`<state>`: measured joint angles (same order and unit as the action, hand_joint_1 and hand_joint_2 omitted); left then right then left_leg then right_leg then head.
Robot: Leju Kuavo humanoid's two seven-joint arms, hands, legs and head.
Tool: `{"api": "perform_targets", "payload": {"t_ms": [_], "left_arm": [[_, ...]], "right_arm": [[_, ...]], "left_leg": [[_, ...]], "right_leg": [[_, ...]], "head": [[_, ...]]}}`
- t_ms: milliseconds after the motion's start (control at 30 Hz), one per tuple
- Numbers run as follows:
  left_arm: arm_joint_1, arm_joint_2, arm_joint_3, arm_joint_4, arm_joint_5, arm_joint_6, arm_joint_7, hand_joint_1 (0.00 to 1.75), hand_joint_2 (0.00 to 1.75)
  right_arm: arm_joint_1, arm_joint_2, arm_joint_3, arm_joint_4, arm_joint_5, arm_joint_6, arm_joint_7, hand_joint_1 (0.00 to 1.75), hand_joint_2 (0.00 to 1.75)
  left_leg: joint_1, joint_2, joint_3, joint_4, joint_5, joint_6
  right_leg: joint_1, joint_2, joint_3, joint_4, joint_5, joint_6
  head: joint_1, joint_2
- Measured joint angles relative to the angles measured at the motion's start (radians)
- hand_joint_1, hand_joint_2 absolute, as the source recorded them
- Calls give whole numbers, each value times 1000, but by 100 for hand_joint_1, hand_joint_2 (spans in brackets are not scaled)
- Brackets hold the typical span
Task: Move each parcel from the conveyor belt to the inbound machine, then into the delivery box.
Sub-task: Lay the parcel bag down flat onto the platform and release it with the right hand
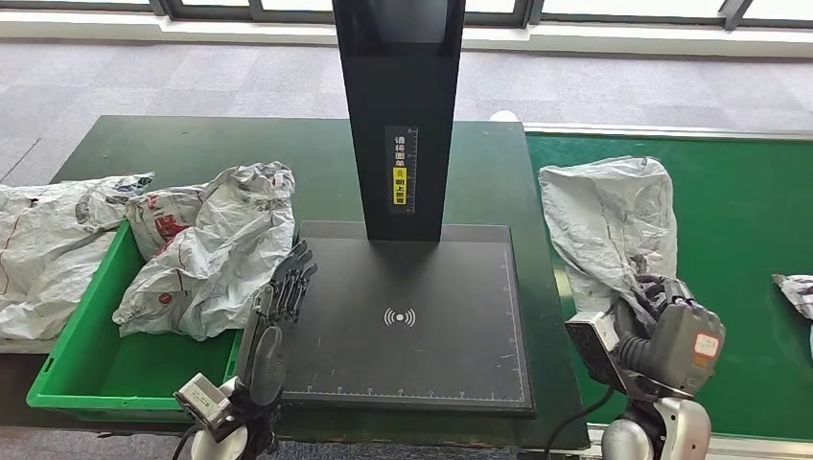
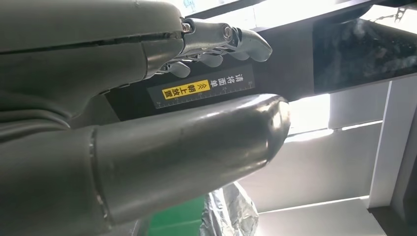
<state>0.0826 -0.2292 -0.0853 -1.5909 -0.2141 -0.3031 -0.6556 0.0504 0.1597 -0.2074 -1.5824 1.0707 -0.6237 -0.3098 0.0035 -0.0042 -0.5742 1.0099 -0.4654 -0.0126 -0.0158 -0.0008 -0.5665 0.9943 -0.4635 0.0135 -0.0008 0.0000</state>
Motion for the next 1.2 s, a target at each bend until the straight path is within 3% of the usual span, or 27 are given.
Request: {"api": "perform_targets", "payload": {"t_ms": [167,333,567,967,1000,1100,1133,1200], "left_arm": [[-2,1,0,2,10,0,-2,0,0],[-56,1,-6,45,46,-2,-4,0,0],[-106,2,-7,91,125,-3,1,0,0],[-106,18,-6,104,142,-6,2,0,0],[-106,18,-6,104,142,-6,2,0,0],[-106,20,-6,104,142,-6,3,0,0],[-106,21,-6,104,142,-6,3,0,0],[-106,23,-6,104,142,-6,4,0,0]], "right_arm": [[14,5,71,-39,-154,44,-143,175,175],[-31,19,243,0,-227,186,-176,175,175],[-138,50,465,201,-267,395,-92,175,175],[-232,60,518,356,-252,488,-66,175,175],[-235,60,518,359,-253,490,-66,160,175],[-240,62,519,366,-263,492,-78,34,175],[-241,63,519,367,-276,492,-94,5,175],[-240,68,519,359,-328,488,-152,0,175]], "left_leg": [[0,1,0,0,0,0],[1,2,-1,0,1,-1],[1,0,-1,0,3,-3],[1,0,-2,0,3,-3],[1,0,-2,0,3,-3],[1,0,-2,0,3,-3],[1,0,-2,0,3,-3],[1,0,-2,0,3,-3]], "right_leg": [[0,1,-1,0,0,0],[1,1,-1,1,0,-1],[1,1,-2,2,2,-2],[1,0,-2,1,1,-2],[1,0,-2,1,1,-2],[1,0,-2,1,1,-2],[1,0,-2,1,1,-2],[1,0,-3,1,1,-2]], "head": [[0,0],[0,0],[0,0],[0,0],[0,0],[0,0],[0,0],[0,0]]}}
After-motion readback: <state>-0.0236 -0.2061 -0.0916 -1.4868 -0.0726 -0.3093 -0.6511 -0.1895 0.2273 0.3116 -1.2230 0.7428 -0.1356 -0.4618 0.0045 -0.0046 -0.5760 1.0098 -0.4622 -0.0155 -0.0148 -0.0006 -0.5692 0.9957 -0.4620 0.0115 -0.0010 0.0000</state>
